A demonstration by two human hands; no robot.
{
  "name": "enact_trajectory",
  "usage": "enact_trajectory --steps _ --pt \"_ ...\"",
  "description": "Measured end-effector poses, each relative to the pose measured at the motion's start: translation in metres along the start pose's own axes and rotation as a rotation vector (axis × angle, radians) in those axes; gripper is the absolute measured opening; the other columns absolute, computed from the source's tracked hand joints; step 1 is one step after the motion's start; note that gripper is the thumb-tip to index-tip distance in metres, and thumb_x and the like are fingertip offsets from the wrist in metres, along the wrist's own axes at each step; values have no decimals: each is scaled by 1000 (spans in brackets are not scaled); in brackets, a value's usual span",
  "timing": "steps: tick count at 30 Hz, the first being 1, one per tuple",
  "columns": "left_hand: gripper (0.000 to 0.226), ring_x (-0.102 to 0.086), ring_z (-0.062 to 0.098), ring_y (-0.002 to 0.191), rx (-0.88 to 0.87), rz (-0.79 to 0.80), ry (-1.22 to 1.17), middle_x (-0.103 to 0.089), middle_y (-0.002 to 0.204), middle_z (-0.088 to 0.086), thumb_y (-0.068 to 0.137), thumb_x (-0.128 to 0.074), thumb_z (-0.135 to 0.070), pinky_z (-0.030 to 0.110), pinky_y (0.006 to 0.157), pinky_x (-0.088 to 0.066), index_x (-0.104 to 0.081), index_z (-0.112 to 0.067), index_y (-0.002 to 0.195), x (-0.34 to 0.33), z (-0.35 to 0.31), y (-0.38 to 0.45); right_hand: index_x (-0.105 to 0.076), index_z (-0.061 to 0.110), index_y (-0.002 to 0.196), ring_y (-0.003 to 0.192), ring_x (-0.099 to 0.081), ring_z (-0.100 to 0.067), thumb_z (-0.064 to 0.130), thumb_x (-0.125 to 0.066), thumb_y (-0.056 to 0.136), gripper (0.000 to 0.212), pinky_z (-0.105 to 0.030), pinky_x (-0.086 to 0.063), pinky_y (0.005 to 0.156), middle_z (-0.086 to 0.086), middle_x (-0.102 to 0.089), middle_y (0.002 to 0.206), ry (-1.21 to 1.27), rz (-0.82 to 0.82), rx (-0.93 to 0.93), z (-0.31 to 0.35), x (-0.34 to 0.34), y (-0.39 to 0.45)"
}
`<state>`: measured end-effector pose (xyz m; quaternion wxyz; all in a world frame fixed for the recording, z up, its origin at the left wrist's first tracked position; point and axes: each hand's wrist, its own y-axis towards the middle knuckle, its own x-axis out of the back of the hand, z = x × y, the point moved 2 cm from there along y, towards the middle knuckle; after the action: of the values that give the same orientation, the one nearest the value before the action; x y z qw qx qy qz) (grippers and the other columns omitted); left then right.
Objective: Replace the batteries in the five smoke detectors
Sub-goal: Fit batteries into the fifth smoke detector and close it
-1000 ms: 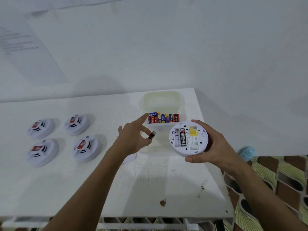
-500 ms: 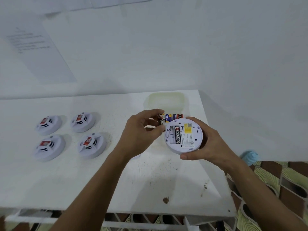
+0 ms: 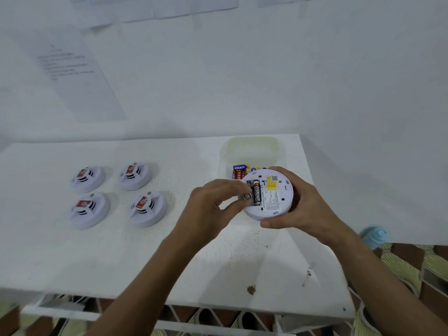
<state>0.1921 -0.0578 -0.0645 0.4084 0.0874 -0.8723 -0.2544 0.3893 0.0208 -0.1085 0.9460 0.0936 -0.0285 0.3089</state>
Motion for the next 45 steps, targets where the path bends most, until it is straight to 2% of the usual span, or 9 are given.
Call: enact_trajectory --steps 5,10,16,20,28,33,37,41,45 --pt "26 -63 1 104 126 105 -98 -72 111 -7 79 -73 -31 7 88 -48 -76 -21 103 5 11 -4 -53 23 135 115 -62 -25 1 -94 55 93 -43 -61 83 -1 -65 124 6 15 -13 -1 -9 4" --pt "20 -64 10 104 270 114 -286 -63 123 -6 77 -75 -29 27 84 -58 -77 -26 96 7 17 -9 -55 26 133 114 -63 -22 -2 -94 55 92 -41 -61 82 1 -66 122 24 25 -8 3 -18 8" --pt "83 -71 14 98 591 264 -565 -64 123 -3 68 -84 -24 33 79 -60 -42 -38 138 19 23 -5 -56 32 131 114 -63 -14 -2 -93 54 91 -32 -60 81 11 -67 119 -5 55 -16 6 -31 9" --pt "94 -73 19 91 647 219 -605 -69 106 4 68 -87 -10 37 80 -60 -36 -37 142 24 30 -7 -56 33 130 112 -63 -13 -1 -93 54 92 -31 -61 78 11 -68 118 -11 73 -27 7 -37 15" --pt "87 -70 34 95 787 130 -828 -65 106 9 63 -84 -6 54 87 -56 -46 -38 134 23 51 -19 -52 26 138 119 -60 -15 2 -96 51 100 -31 -59 88 8 -66 126 -56 117 -25 0 -50 26" --pt "59 -71 18 90 830 161 -694 -71 107 1 81 -70 -36 34 79 -60 -51 -22 135 29 67 -26 -54 28 136 116 -62 -11 5 -96 52 97 -29 -59 88 11 -67 124 -66 127 -60 -6 -49 24" --pt "64 -63 9 92 736 277 -30 -61 118 -9 79 -73 -50 25 76 -55 -50 -28 135 28 99 -43 -57 33 131 113 -63 -9 4 -95 50 94 -29 -60 77 12 -68 121 -36 83 -68 -6 -38 19" --pt "91 -46 23 119 690 519 265 -44 135 1 67 -80 -54 39 97 -47 -40 -24 144 13 119 -55 -57 35 131 113 -63 -11 12 -99 45 98 -30 -61 77 12 -68 120 -52 65 -84 -7 -30 16" --pt "94 -41 25 124 673 539 339 -41 139 4 70 -77 -53 41 102 -43 -34 -21 148 5 129 -58 -55 32 134 117 -62 -14 15 -95 48 97 -34 -60 84 8 -66 125 -79 89 -100 -8 -29 16"
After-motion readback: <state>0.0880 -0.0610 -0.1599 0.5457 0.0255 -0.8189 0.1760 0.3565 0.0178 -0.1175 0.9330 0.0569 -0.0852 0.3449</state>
